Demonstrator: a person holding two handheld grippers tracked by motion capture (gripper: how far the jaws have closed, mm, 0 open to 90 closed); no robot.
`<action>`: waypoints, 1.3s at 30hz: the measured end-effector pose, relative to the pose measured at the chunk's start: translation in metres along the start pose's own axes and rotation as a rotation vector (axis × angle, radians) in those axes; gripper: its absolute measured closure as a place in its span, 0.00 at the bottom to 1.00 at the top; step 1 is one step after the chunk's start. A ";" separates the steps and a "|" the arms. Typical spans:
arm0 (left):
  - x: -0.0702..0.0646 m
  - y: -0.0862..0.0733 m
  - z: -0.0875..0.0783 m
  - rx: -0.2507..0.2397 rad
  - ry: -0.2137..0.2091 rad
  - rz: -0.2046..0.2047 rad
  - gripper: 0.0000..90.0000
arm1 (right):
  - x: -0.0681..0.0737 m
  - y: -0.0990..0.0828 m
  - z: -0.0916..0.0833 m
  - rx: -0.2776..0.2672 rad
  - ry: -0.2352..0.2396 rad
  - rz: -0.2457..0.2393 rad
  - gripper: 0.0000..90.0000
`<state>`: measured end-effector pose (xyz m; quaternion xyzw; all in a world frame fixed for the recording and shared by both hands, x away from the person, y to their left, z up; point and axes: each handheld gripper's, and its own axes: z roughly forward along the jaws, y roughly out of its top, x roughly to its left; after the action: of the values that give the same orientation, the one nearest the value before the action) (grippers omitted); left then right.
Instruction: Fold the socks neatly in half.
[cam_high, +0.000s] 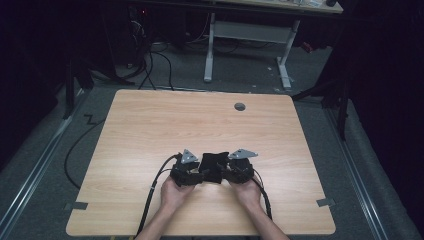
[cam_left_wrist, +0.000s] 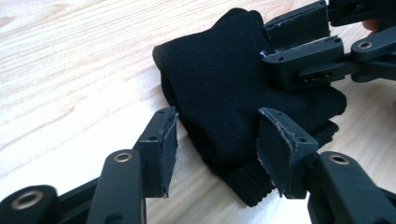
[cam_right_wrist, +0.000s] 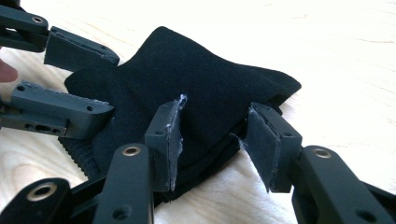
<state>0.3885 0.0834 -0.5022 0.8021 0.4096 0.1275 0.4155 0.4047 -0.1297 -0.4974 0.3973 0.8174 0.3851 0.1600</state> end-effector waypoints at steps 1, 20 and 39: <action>0.000 0.002 0.001 0.003 0.001 -0.002 0.54 | -0.001 0.000 0.001 -0.002 -0.004 0.006 0.61; 0.002 0.005 0.001 -0.019 -0.016 -0.015 0.45 | -0.011 0.014 0.010 0.014 -0.008 -0.010 0.61; -0.001 0.009 -0.023 -0.051 0.020 0.023 0.43 | -0.016 0.018 -0.019 -0.070 0.019 0.017 0.57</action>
<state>0.3802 0.0928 -0.4812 0.7946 0.4011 0.1509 0.4301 0.4130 -0.1444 -0.4724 0.3946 0.8017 0.4185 0.1626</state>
